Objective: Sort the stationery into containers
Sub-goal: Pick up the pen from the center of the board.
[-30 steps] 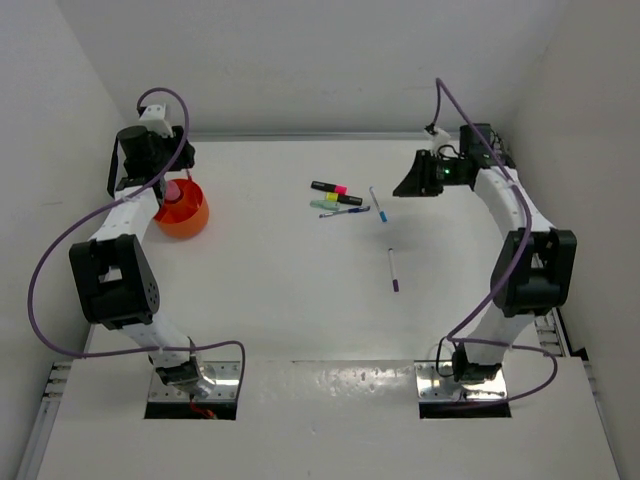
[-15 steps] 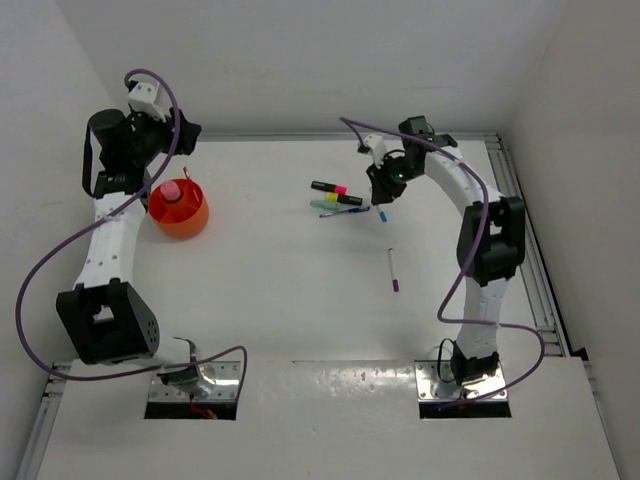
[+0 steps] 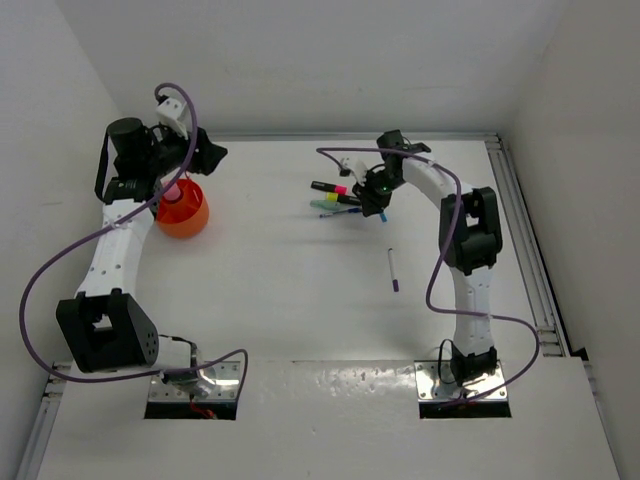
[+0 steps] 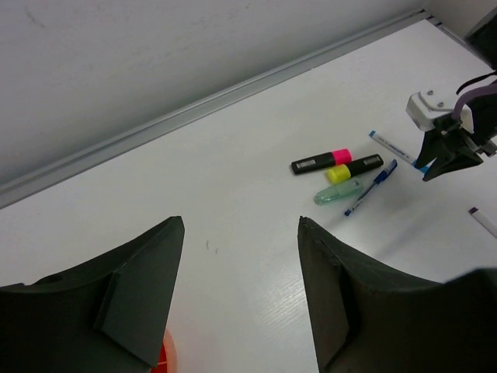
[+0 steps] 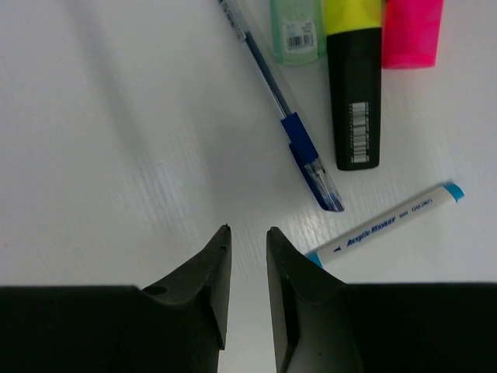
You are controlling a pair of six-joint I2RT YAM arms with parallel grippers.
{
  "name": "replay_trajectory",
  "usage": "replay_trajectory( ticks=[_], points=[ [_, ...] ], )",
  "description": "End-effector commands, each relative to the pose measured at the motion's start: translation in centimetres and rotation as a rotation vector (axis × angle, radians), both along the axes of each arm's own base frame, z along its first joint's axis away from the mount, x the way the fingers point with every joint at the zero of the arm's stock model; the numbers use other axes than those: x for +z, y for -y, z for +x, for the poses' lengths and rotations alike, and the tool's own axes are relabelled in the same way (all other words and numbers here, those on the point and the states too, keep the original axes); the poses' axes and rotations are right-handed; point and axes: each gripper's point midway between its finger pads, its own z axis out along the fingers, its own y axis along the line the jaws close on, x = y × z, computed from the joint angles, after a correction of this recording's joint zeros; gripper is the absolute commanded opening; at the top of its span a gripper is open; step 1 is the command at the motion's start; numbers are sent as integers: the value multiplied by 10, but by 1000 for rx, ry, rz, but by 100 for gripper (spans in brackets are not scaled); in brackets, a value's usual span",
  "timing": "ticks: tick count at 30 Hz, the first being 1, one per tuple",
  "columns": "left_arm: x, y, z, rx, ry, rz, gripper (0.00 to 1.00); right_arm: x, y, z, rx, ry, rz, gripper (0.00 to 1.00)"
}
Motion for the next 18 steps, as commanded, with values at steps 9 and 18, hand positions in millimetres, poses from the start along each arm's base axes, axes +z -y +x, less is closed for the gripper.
replay_trajectory(
  ticks=[9,18],
  points=[
    [-3,15,-8,-63,6,16,67,-9,-42,18,83,101,35,30],
    [-10,13,-7,-56,-9,25,67,-31,-55,36,98,150,-1,35]
  ],
)
